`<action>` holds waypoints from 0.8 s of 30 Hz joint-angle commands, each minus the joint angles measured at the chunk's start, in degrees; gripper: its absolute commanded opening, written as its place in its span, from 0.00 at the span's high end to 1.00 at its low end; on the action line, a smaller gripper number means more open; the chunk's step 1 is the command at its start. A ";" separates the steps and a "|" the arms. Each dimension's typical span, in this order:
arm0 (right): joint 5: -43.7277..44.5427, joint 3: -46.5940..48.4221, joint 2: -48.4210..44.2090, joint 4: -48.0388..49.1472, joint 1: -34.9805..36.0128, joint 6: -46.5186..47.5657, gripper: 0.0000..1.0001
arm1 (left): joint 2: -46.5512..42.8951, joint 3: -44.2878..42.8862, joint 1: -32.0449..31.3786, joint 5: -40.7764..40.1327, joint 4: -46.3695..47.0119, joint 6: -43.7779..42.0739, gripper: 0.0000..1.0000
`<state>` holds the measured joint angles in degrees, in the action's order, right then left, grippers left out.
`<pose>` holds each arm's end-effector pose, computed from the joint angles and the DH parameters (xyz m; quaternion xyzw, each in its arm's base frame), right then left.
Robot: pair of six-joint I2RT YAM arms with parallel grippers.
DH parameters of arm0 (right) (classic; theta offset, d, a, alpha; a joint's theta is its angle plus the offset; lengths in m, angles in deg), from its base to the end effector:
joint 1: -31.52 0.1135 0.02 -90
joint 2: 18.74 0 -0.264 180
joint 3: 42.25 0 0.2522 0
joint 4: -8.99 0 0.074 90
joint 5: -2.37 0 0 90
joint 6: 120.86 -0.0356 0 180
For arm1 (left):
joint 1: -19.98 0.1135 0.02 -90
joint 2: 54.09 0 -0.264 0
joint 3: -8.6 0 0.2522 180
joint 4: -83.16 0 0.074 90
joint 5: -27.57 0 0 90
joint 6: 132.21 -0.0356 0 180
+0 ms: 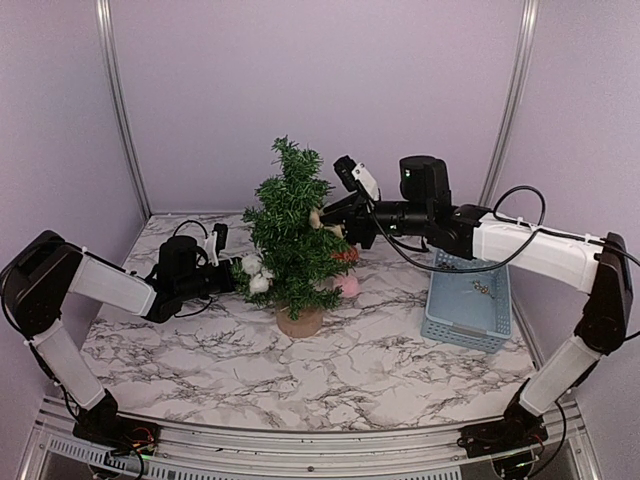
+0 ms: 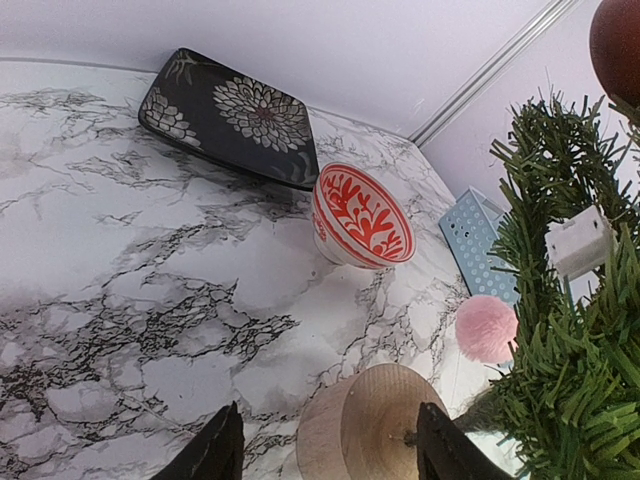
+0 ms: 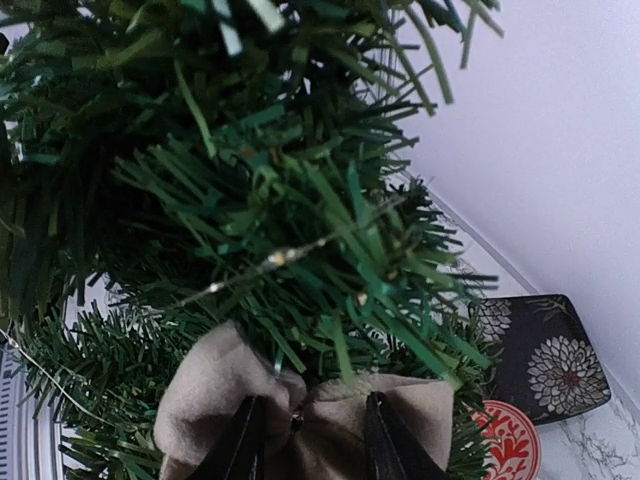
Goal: Decorate the small christmas tree
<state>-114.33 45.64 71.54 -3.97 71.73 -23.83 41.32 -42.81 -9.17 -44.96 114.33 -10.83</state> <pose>0.2763 0.2545 0.3390 -0.4383 0.6528 0.3444 0.5130 0.2844 -0.1708 0.1772 0.0797 0.7743 -0.4132 0.4726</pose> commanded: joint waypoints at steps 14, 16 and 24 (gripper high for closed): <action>4.11 0.47 -11.63 -5.78 -1.44 0.63 0.48 | -1.73 0.36 -0.12 -0.29 0.16 -0.99 0.41; 4.49 -0.26 -12.99 -6.58 -2.23 0.46 0.48 | -1.80 0.38 -0.12 -0.37 0.16 -0.97 0.41; 10.60 -7.29 -18.07 -13.75 -15.79 -4.42 0.48 | -2.47 0.66 0.18 -1.14 0.03 -1.23 0.40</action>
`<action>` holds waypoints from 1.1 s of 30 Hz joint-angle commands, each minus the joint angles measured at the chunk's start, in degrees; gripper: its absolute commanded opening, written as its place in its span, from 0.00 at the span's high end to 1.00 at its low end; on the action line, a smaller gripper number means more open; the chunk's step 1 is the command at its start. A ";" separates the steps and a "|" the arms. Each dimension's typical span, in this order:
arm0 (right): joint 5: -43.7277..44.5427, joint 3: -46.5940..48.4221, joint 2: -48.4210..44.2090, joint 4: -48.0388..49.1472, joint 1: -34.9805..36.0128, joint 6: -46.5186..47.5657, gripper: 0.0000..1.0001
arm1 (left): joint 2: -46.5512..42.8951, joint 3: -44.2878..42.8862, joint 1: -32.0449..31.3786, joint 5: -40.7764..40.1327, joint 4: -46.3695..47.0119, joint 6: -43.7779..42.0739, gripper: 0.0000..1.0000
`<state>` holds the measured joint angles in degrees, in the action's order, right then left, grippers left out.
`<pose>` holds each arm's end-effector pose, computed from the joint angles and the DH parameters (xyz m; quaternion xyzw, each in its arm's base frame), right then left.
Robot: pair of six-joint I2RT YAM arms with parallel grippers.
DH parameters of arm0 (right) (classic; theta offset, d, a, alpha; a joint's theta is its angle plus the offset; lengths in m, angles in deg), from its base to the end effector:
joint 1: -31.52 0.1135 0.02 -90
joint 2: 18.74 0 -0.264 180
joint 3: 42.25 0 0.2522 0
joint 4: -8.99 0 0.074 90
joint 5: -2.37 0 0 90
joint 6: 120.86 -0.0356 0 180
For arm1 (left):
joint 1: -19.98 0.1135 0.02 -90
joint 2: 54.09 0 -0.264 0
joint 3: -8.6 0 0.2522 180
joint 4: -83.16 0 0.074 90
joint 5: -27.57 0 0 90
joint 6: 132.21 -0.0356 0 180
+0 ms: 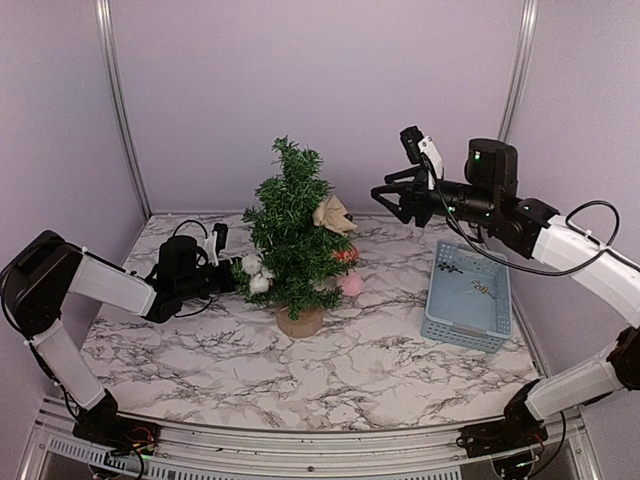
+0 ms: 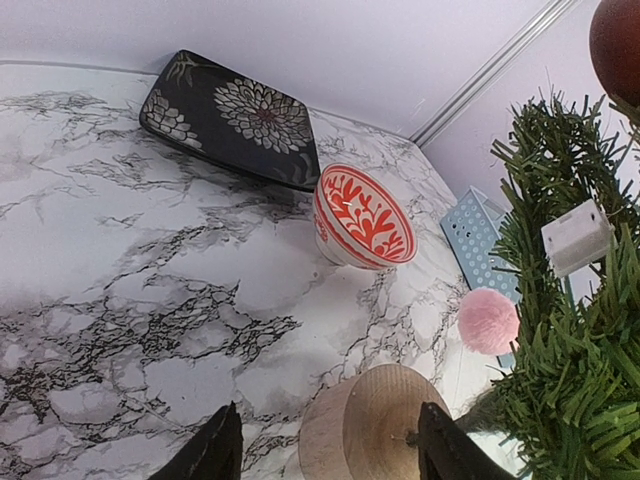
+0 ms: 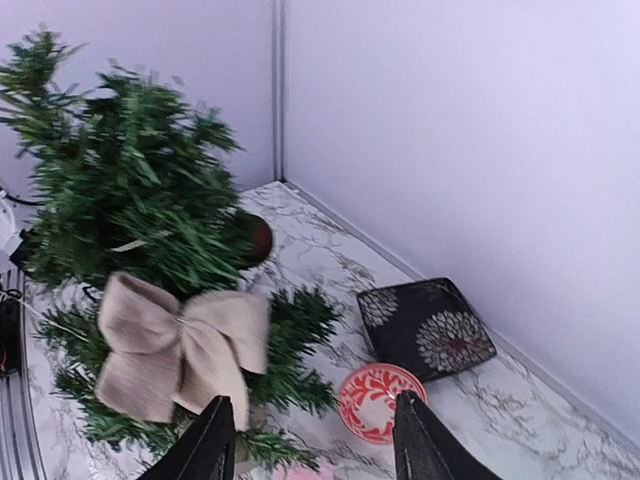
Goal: Decorate the small christmas tree
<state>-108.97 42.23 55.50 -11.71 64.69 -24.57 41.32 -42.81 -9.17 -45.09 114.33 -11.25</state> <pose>0.2456 0.1760 0.3930 -0.3665 0.6710 0.2845 0.5784 0.2844 -0.1708 0.1772 0.0818 0.7741 -0.4108 0.4746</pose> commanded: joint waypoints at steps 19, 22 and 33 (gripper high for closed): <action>31.62 -6.41 21.92 -19.44 -32.47 -0.95 0.58 | -0.50 0.11 1.02 0.71 -0.63 -0.02 0.39; 34.19 -5.93 22.90 -20.11 -32.44 -0.86 0.58 | -0.65 0.12 1.02 0.58 -0.63 -0.11 0.39; 40.61 -1.21 30.49 -20.30 -32.47 -0.07 0.60 | -0.47 -0.61 1.02 0.90 -0.63 -0.45 0.39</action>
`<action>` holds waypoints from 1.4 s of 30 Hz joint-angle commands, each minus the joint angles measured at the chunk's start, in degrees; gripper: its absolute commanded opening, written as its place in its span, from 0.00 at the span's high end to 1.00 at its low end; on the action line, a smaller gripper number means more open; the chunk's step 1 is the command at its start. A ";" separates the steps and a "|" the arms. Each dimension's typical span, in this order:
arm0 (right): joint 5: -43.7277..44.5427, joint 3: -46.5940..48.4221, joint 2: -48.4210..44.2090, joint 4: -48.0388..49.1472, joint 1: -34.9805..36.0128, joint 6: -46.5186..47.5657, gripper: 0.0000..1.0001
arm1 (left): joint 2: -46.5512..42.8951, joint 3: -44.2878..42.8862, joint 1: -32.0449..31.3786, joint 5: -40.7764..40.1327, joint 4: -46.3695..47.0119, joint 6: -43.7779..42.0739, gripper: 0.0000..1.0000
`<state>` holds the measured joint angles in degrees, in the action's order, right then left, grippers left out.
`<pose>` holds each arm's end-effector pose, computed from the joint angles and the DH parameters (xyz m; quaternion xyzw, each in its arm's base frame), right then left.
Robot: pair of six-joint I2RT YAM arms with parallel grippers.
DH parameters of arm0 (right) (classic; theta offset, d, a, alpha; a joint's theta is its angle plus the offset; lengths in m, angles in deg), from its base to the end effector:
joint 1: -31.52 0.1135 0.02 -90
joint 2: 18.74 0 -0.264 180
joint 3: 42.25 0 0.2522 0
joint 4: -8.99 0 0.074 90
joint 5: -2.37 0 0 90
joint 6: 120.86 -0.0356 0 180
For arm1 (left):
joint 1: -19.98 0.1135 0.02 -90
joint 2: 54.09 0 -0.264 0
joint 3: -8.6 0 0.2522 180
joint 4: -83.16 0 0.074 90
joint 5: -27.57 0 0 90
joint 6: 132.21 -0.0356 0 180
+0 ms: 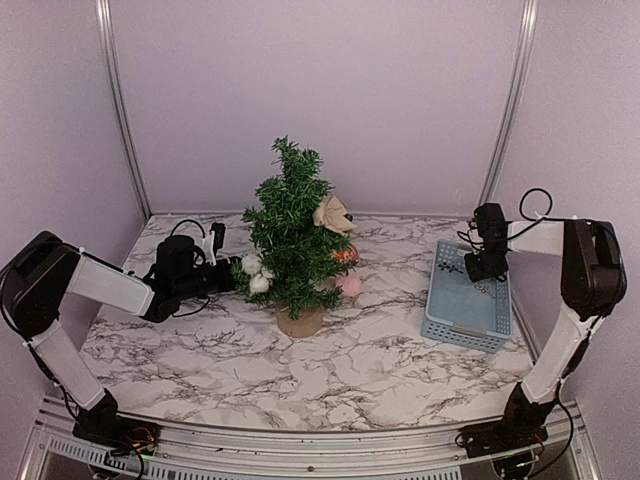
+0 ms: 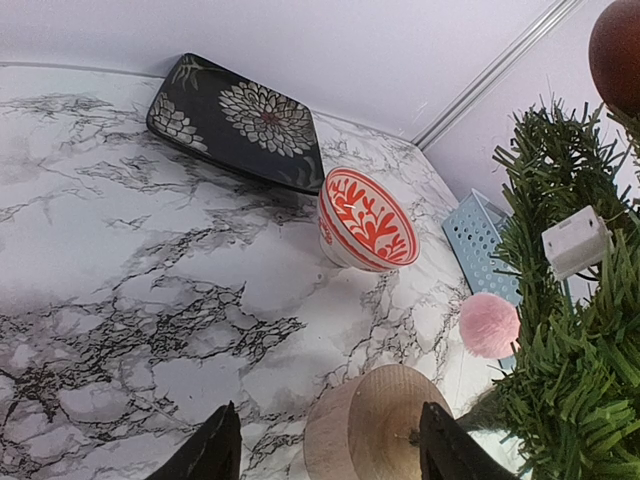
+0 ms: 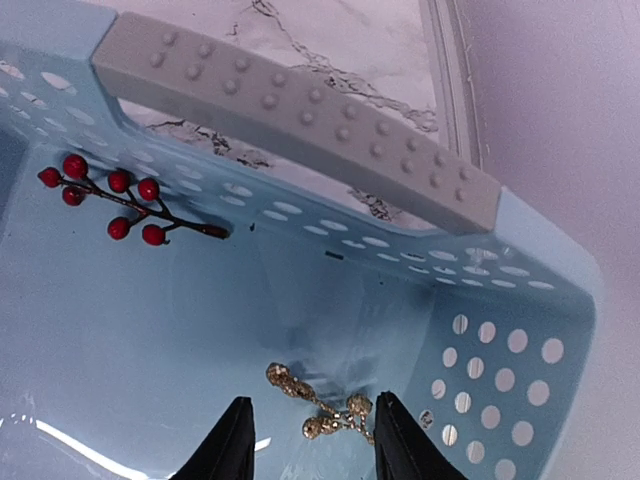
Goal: Decorate the small christmas tree
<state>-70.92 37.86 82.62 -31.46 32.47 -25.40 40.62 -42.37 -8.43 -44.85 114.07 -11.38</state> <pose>0.3584 -0.0043 0.1857 -0.0182 0.9599 -0.1503 0.2361 0.2844 -0.1661 0.1783 0.0790 0.7743 -0.4085 0.4768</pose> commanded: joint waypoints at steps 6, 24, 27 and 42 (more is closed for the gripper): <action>1.36 3.87 4.81 -0.55 -2.56 0.87 0.69 | -1.49 0.33 0.28 -0.20 -0.37 -0.98 0.39; -1.78 7.28 8.36 -2.15 -4.32 0.61 0.78 | -3.06 1.43 0.28 -0.17 -0.37 -1.91 0.39; -2.72 8.01 9.21 -2.51 -4.38 0.79 0.83 | -3.17 1.44 0.28 -0.10 -0.37 -2.00 0.39; -12.01 5.73 1.65 -1.34 -2.96 -0.49 1.00 | -3.47 1.35 0.28 -0.47 -0.37 -1.92 0.39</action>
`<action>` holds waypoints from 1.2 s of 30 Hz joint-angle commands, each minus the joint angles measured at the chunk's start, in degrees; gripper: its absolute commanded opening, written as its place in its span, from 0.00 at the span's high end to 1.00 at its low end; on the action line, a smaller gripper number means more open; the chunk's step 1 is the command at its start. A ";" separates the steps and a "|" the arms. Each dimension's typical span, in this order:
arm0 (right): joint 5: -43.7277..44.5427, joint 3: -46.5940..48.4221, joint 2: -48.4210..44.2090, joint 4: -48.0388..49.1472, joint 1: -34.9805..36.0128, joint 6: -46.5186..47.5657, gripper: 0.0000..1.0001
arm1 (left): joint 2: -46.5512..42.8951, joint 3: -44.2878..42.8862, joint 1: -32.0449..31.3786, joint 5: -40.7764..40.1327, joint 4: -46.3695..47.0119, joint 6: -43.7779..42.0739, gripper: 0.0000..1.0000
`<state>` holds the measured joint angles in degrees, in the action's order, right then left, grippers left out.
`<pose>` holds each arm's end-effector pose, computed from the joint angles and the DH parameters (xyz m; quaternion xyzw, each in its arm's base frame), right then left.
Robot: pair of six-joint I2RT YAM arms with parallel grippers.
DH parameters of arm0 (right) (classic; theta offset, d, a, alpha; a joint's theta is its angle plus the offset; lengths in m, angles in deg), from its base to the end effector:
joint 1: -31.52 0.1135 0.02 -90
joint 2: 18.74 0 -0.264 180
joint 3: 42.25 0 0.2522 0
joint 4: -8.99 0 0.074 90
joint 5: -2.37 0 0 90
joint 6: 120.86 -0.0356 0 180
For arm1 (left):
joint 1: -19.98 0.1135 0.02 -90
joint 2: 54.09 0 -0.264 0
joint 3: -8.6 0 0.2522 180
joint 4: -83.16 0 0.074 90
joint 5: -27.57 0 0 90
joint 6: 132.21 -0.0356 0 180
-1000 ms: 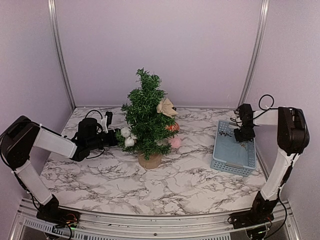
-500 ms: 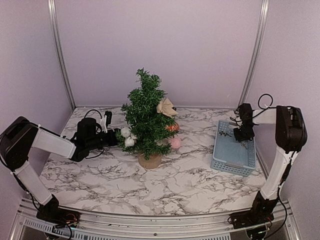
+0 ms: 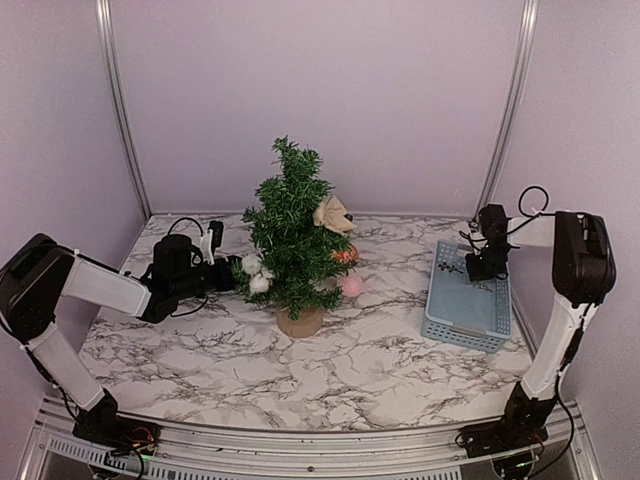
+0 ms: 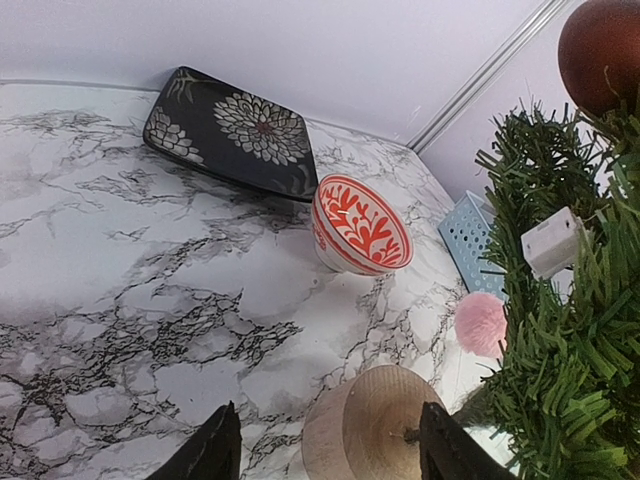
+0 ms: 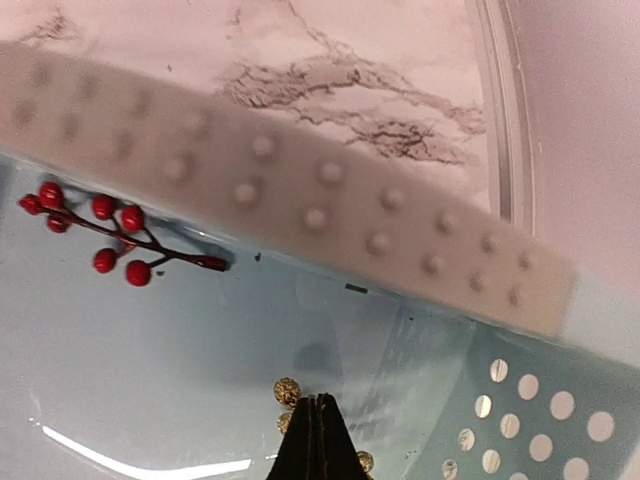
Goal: Decorate the small christmas tree
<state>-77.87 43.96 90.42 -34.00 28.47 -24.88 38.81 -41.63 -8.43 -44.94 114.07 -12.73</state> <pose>0.3825 -0.0264 0.1649 -0.0072 0.9746 -0.0993 0.2005 0.2803 -0.1638 0.1842 0.0888 0.7677 -0.4050 0.4886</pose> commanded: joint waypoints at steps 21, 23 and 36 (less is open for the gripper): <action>-39.96 -17.48 -39.27 23.37 15.61 -5.23 1.00 | -12.06 6.45 1.33 -6.63 -2.04 1.14 0.34; -42.06 -18.94 -41.87 25.22 18.93 -5.18 1.00 | -14.46 7.54 1.50 -7.36 -2.16 1.32 0.34; -50.77 -16.09 -46.12 28.65 30.76 -7.50 1.00 | -42.14 8.73 2.03 -8.47 -16.71 -6.67 0.28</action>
<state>-124.38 24.72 44.87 -8.71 56.10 -30.30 3.18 -31.86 -6.57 -56.30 103.56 -14.26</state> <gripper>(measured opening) 0.006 0.727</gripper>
